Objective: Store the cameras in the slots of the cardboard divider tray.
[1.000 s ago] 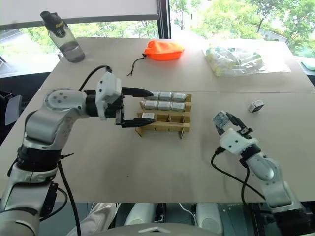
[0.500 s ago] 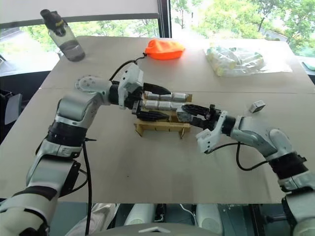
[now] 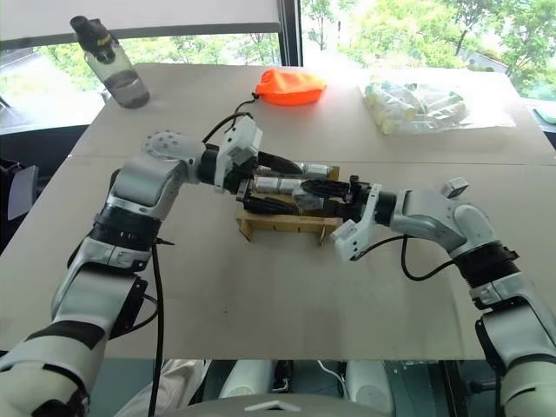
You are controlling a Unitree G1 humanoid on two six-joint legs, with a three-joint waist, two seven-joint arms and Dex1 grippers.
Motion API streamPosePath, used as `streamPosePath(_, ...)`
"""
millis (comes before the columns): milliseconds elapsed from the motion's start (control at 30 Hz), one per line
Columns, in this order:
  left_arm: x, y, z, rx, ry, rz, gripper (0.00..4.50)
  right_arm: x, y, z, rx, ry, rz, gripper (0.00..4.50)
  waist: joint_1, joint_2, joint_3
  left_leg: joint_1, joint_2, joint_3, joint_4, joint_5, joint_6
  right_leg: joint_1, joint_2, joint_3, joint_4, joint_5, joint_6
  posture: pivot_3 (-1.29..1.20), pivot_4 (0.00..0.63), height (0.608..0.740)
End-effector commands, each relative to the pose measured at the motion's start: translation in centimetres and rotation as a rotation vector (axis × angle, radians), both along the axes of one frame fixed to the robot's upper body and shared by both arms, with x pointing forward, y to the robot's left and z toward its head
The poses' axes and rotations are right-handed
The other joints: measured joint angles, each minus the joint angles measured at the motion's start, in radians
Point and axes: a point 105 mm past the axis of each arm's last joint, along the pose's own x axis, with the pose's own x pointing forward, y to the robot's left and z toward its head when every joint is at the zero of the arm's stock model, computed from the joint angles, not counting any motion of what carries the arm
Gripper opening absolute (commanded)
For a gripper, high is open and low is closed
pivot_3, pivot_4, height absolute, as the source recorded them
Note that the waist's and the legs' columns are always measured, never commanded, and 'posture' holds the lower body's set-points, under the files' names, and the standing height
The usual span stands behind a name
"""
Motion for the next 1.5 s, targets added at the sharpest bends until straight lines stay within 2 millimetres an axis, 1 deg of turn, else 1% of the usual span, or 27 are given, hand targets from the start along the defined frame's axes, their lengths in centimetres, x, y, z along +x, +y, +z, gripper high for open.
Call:
streamPosePath(33, -0.1, -0.4, 0.5, 0.011, -0.035, -0.029, 4.5, -0.7, 0.7, 1.5, 0.05, -0.047, 0.037, 1.94, 0.0, 0.0, 0.0, 0.0, 0.0, 0.0, 0.0, 0.0, 0.0, 0.0, 0.0, 0.0, 0.0, 0.0, 0.0, 0.0, 0.15, 0.726)
streamPosePath(67, -0.2, -0.5, 0.6, 0.008, -0.031, -0.033, 4.5, -0.7, 0.7, 1.5, 0.055, -0.046, 0.037, 1.94, 0.0, 0.0, 0.0, 0.0, 0.0, 0.0, 0.0, 0.0, 0.0, 0.0, 0.0, 0.0, 0.0, 0.0, 0.0, 0.0, 0.15, 0.726)
streamPosePath(100, -0.3, -0.5, 0.6, 0.008, -0.028, -0.038, 4.25, -0.7, 0.8, 1.5, 0.057, -0.046, 0.037, 1.94, 0.001, 0.0, 0.0, 0.0, 0.0, 0.0, 0.0, 0.0, 0.0, 0.0, 0.0, 0.0, 0.0, 0.0, 0.0, 0.0, 0.15, 0.726)
streamPosePath(233, -0.4, -0.6, 0.2, 0.024, -0.018, -0.049, 2.94, -0.7, 0.9, 2.0, 0.071, -0.063, 0.035, 1.94, 0.0, 0.0, 0.0, 0.0, 0.0, 0.0, 0.0, 0.0, 0.0, 0.0, 0.0, 0.0, 0.0, 0.0, 0.0, 0.0, 0.15, 0.726)
streamPosePath(267, -0.4, -0.5, 0.1, 0.031, -0.015, -0.05, 2.3, -0.7, 1.0, 2.1, 0.073, -0.066, 0.034, 1.94, 0.0, 0.0, 0.0, 0.0, 0.0, 0.0, 0.0, 0.0, 0.0, 0.0, 0.0, 0.0, 0.0, 0.0, 0.0, 0.0, 0.15, 0.726)
streamPosePath(333, -0.6, -0.4, -0.2, 0.048, -0.008, -0.061, 1.56, -0.7, 1.0, 2.2, 0.077, -0.069, 0.032, 1.94, 0.0, 0.0, 0.0, 0.0, 0.0, 0.0, 0.0, 0.0, 0.0, 0.0, 0.0, 0.0, 0.0, 0.0, 0.0, 0.0, 0.15, 0.726)
streamPosePath(367, -0.6, -0.4, -0.3, 0.053, -0.007, -0.062, 1.04, -0.7, 1.0, 2.2, 0.078, -0.07, 0.031, 1.94, 0.0, 0.0, 0.0, 0.0, 0.0, 0.0, 0.0, 0.0, 0.0, 0.0, 0.0, 0.0, 0.0, 0.0, 0.0, 0.0, 0.15, 0.726)
streamPosePath(400, -0.5, -0.3, -0.4, 0.055, -0.006, -0.058, 0.75, -0.7, 1.0, 2.3, 0.079, -0.071, 0.03, 1.94, 0.0, 0.0, 0.0, 0.0, 0.0, 0.0, 0.0, 0.0, 0.0, 0.0, 0.0, 0.0, 0.0, 0.0, 0.0, 0.0, 0.15, 0.726)
streamPosePath(433, -0.5, -0.3, -0.4, 0.056, -0.006, -0.055, 0.77, -0.7, 1.0, 2.3, 0.08, -0.071, 0.029, 1.94, 0.0, 0.0, 0.0, 0.0, 0.0, 0.0, 0.0, 0.0, 0.0, 0.0, 0.0, 0.0, 0.0, 0.0, 0.0, 0.0, 0.15, 0.726)
streamPosePath(500, -0.5, -0.3, -0.5, 0.062, -0.005, -0.054, 0.77, -0.5, 0.8, 2.3, 0.083, -0.062, 0.004, 2.97, 0.0, 0.0, 0.0, 0.0, 0.0, 0.0, 0.0, 0.0, 0.0, 0.0, 0.0, 0.0, 0.0, 0.0, 0.0, 0.0, 0.15, 0.726)
streamPosePath(567, -0.5, -0.2, -0.6, 0.064, -0.006, -0.054, 0.77, -0.5, 0.8, 2.7, 0.103, -0.071, -0.002, 3.74, 0.0, 0.0, 0.0, 0.0, 0.0, 0.0, 0.0, 0.0, 0.0, 0.0, 0.0, 0.0, 0.0, 0.0, 0.0, 0.0, 0.15, 0.726)
streamPosePath(600, -0.4, -0.2, -0.6, 0.063, -0.008, -0.053, 0.77, -0.6, 0.8, 3.1, 0.128, -0.086, -0.001, 4.26, 0.0, 0.0, 0.0, 0.0, 0.0, 0.0, 0.0, 0.0, 0.0, 0.0, 0.0, 0.0, 0.0, 0.0, 0.0, 0.0, 0.15, 0.726)
streamPosePath(633, -0.4, -0.2, -0.6, 0.063, -0.009, -0.053, 0.77, -0.6, 0.7, 3.4, 0.145, -0.096, -0.001, 4.5, 0.001, 0.0, 0.0, 0.0, 0.0, 0.0, 0.0, 0.0, 0.0, 0.0, 0.0, 0.0, 0.0, 0.0, 0.0, 0.0, 0.15, 0.726)
streamPosePath(667, -0.3, -0.2, -0.5, 0.059, -0.017, -0.049, 0.77, -0.8, 0.6, 3.7, 0.164, -0.097, 0.004, 4.5, 0.001, 0.0, 0.0, 0.0, 0.0, 0.0, 0.0, 0.0, 0.0, 0.0, 0.0, 0.0, 0.0, 0.0, 0.0, 0.0, 0.15, 0.726)
streamPosePath(700, 0.0, -0.2, -0.1, 0.047, -0.031, -0.038, 0.77, -0.7, 0.0, 4.0, 0.217, -0.068, -0.02, 4.5, 0.001, 0.0, 0.0, 0.0, 0.0, 0.0, 0.0, 0.0, 0.0, 0.0, 0.0, 0.0, 0.0, 0.0, 0.0, 0.0, 0.15, 0.726)
streamPosePath(767, 0.4, 0.0, 0.6, 0.026, -0.058, -0.024, 0.77, -0.8, -1.2, 3.7, 0.281, 0.02, -0.051, 4.5, 0.005, 0.0, 0.0, 0.0, 0.0, -0.001, 0.0, 0.0, 0.0, 0.0, 0.0, -0.001, 0.0, 0.0, 0.0, 0.0, 0.15, 0.726)
streamPosePath(833, 0.8, 0.4, 1.1, 0.007, -0.104, -0.013, 0.77, -1.7, -2.6, 2.8, 0.398, 0.216, -0.085, 4.5, 0.01, 0.0, 0.0, -0.001, 0.0, 0.0, 0.0, 0.0, 0.0, 0.0, 0.0, -0.001, 0.0, 0.0, 0.0, 0.0, 0.15, 0.726)
streamPosePath(1000, 1.5, 1.2, 1.0, 0.006, -0.157, 0.011, 0.77, -3.8, -4.7, 1.2, 0.699, 0.716, -0.162, 4.5, 0.011, 0.0, 0.0, -0.001, 0.0, -0.003, -0.001, 0.0, 0.0, 0.001, 0.0, -0.003, -0.003, 0.0, 0.0, 0.0, 0.15, 0.726)
streamPosePath(1167, 1.3, 1.6, 0.4, 0.0, -0.173, -0.002, 0.77, -6.9, -6.2, -2.0, 0.882, 1.174, -0.212, 4.5, 0.018, -0.001, 0.0, 0.001, 0.0, -0.008, 0.001, 0.0, 0.0, 0.003, -0.001, -0.003, 0.0, 0.0, 0.0, 0.0, 0.15, 0.726)
streamPosePath(1233, 1.3, 1.7, -0.2, 0.021, -0.171, -0.003, 0.77, -8.8, -6.3, -2.9, 0.913, 1.34, -0.156, 4.5, 0.025, -0.001, 0.0, 0.001, 0.0, -0.009, 0.002, 0.0, 0.0, 0.004, -0.001, -0.003, 0.0, 0.0, 0.0, 0.0, 0.15, 0.726)
streamPosePath(1333, 1.5, 1.8, -0.9, 0.046, -0.183, 0.005, 0.77, -10.2, -6.6, -3.7, 0.916, 1.459, -0.131, 4.5, 0.025, -0.001, 0.0, 0.001, 0.0, -0.01, 0.002, 0.0, 0.001, 0.004, 0.0, -0.003, 0.001, 0.0, 0.0, 0.0, 0.15, 0.726)
streamPosePath(1400, 1.7, 1.7, -1.1, 0.047, -0.187, 0.011, 0.77, -10.7, -6.7, -4.0, 0.893, 1.474, -0.115, 4.5, 0.025, -0.001, 0.0, 0.001, 0.0, -0.009, 0.002, -0.001, 0.001, 0.004, 0.0, -0.003, 0.001, 0.0, 0.0, 0.0, 0.15, 0.726)
streamPosePath(1500, 1.8, 1.6, -1.5, 0.062, -0.199, 0.007, 0.77, -10.9, -7.2, -4.5, 0.871, 1.458, -0.117, 4.5, 0.026, -0.001, 0.0, 0.001, -0.001, -0.01, 0.003, -0.001, 0.002, 0.004, 0.0, -0.003, 0.001, 0.0, 0.0, 0.0, 0.15, 0.726)
